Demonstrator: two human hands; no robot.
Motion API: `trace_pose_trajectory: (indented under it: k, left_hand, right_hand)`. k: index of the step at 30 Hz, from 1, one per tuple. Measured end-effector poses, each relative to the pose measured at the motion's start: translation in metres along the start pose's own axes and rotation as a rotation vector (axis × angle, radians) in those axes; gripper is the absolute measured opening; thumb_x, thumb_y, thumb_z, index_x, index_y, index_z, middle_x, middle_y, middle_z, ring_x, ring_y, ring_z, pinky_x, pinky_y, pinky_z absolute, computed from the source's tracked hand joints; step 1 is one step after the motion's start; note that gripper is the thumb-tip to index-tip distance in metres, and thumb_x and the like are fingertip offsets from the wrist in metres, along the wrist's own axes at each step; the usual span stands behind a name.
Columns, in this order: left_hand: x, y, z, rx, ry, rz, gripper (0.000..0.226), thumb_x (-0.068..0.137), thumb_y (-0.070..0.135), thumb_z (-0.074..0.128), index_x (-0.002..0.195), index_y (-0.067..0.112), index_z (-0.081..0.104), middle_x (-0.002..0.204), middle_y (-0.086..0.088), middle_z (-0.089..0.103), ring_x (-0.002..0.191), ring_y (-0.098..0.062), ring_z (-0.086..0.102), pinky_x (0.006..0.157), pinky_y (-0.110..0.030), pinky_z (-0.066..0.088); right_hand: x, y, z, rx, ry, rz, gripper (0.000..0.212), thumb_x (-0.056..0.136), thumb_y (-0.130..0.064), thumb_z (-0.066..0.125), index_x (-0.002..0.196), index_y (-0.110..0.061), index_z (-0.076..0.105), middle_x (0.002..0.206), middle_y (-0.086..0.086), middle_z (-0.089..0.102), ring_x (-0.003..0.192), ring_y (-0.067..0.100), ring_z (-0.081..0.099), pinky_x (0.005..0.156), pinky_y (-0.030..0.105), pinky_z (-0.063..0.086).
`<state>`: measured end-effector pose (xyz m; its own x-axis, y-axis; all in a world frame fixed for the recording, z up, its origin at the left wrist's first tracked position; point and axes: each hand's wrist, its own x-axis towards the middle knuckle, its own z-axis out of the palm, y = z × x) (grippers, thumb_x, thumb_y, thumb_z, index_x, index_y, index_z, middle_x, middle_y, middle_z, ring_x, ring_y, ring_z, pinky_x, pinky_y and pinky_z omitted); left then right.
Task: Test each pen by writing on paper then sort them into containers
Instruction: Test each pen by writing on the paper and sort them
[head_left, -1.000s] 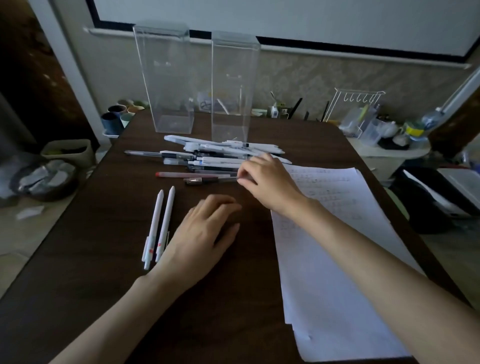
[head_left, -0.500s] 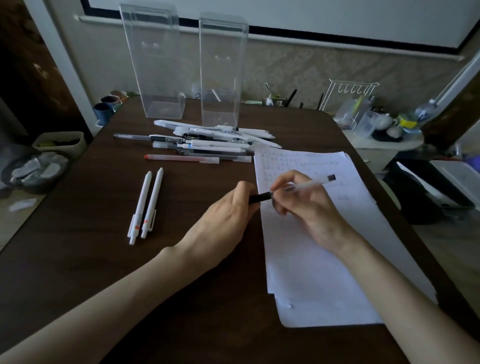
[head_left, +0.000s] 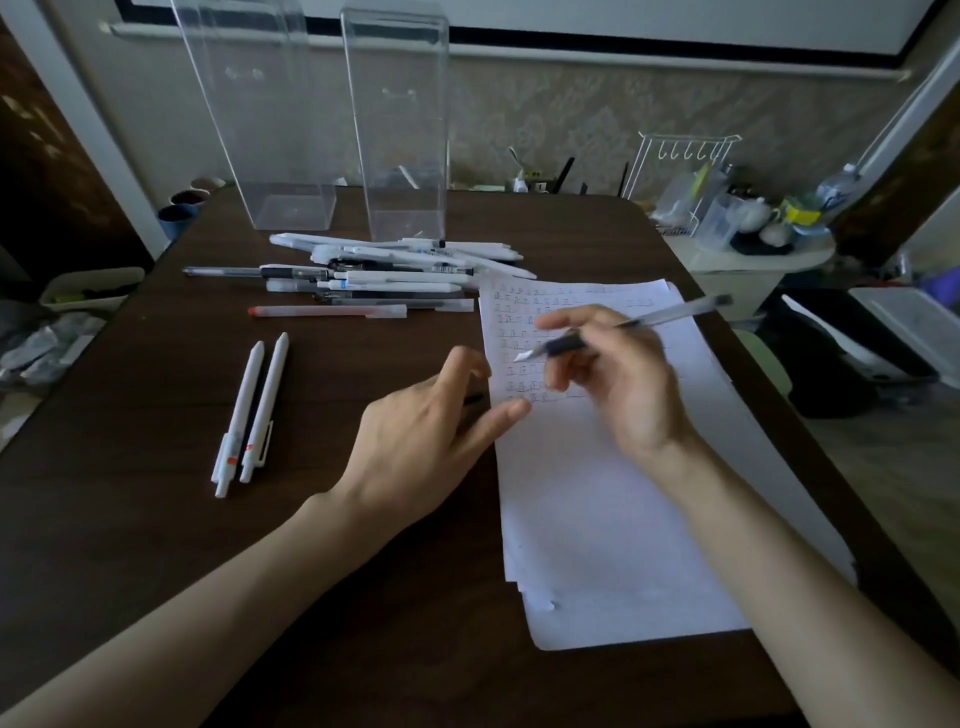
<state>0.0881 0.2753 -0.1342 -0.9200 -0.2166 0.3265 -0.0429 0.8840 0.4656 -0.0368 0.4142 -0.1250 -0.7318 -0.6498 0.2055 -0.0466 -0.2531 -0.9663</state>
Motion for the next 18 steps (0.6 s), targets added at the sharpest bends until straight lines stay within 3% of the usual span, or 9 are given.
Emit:
trace_pose_trajectory:
  k: [2, 6, 11, 14, 18]
  left_hand:
    - [-0.004, -0.002, 0.000, 0.052, -0.022, 0.105, 0.066, 0.084, 0.074, 0.021, 0.124, 0.026, 0.044, 0.106, 0.010, 0.056, 0.087, -0.004, 0.053, 0.057, -0.021, 0.042]
    - [-0.017, -0.005, 0.007, 0.259, -0.164, 0.325, 0.068, 0.087, 0.073, 0.020, 0.136, 0.032, 0.044, 0.099, 0.002, 0.046, 0.084, -0.012, 0.047, 0.067, -0.027, 0.042]
    - [-0.018, -0.006, 0.009, 0.309, -0.164, 0.347, 0.062, 0.089, 0.069, 0.022, 0.133, 0.034, 0.047, 0.098, 0.001, 0.044, 0.083, -0.013, 0.045, 0.065, -0.030, 0.045]
    - [-0.019, -0.006, 0.009, 0.296, -0.160, 0.349, 0.061, 0.089, 0.067, 0.024, 0.133, 0.032, 0.048, 0.098, 0.000, 0.045, 0.082, -0.014, 0.046, 0.065, -0.031, 0.044]
    - [-0.018, -0.005, 0.009, 0.287, -0.163, 0.341, 0.060, 0.088, 0.066, 0.028, 0.131, 0.030, 0.051, 0.095, 0.001, 0.047, 0.078, -0.013, 0.047, 0.061, -0.029, 0.044]
  right_hand:
    - [0.003, -0.004, -0.010, -0.092, 0.103, 0.003, 0.031, 0.085, -0.023, 0.042, 0.087, -0.004, 0.066, 0.066, 0.009, 0.068, 0.062, 0.020, 0.061, 0.056, 0.024, 0.044]
    - [0.001, 0.004, -0.010, -0.416, 0.212, 0.010, 0.029, 0.088, -0.027, 0.064, 0.067, -0.009, 0.054, 0.052, 0.003, 0.057, 0.049, 0.009, 0.049, 0.052, 0.020, 0.040]
    - [-0.006, 0.017, -0.001, -0.590, 0.178, 0.030, 0.033, 0.086, -0.008, 0.062, 0.063, -0.011, 0.038, 0.046, 0.005, 0.048, 0.042, 0.008, 0.046, 0.051, 0.022, 0.040]
    - [-0.007, 0.020, 0.002, -0.641, 0.176, 0.013, 0.035, 0.085, -0.003, 0.060, 0.062, -0.008, 0.033, 0.049, 0.019, 0.042, 0.039, 0.009, 0.043, 0.048, 0.024, 0.036]
    - [-0.005, 0.020, 0.003, -0.665, 0.170, 0.002, 0.033, 0.086, -0.004, 0.060, 0.065, -0.002, 0.035, 0.053, 0.025, 0.050, 0.041, 0.006, 0.050, 0.049, 0.024, 0.041]
